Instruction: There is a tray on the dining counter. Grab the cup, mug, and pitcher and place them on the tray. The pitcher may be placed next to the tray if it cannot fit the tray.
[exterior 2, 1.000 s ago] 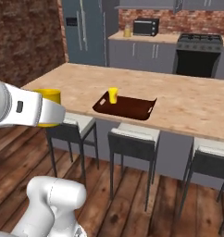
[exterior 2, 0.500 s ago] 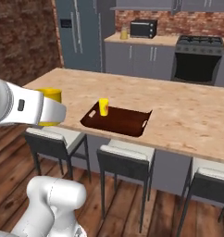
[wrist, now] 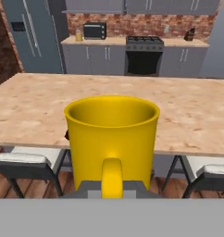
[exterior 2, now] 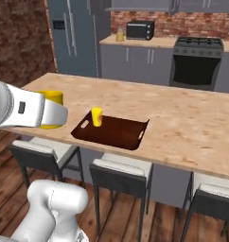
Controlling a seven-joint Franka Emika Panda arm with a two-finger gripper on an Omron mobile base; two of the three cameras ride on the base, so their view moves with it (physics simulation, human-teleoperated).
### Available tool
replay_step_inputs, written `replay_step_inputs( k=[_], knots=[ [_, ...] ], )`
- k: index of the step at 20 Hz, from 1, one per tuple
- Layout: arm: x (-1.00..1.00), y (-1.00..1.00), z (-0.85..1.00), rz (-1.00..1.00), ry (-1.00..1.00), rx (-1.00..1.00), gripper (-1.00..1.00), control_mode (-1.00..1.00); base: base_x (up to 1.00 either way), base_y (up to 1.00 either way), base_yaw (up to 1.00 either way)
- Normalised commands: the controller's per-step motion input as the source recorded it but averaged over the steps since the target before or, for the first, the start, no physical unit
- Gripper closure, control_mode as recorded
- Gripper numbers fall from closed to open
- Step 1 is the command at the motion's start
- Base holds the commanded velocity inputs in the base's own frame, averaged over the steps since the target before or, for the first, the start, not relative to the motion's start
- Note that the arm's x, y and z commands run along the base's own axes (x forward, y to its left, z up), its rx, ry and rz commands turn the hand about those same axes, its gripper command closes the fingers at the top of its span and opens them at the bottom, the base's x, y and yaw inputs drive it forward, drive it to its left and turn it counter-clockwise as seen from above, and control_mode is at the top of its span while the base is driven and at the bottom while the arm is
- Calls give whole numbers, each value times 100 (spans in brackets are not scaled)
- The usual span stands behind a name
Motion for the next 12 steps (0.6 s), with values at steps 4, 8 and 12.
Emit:
replay_step_inputs(
  k=[4,8,12],
  knots=[
    [0,0,0,0,0,0,100,100,52,8,-8],
    [0,0,0,0,0,0,100,100,51,10,-8],
    [0,0,0,0,0,0,100,100,47,12,-7]
  ],
)
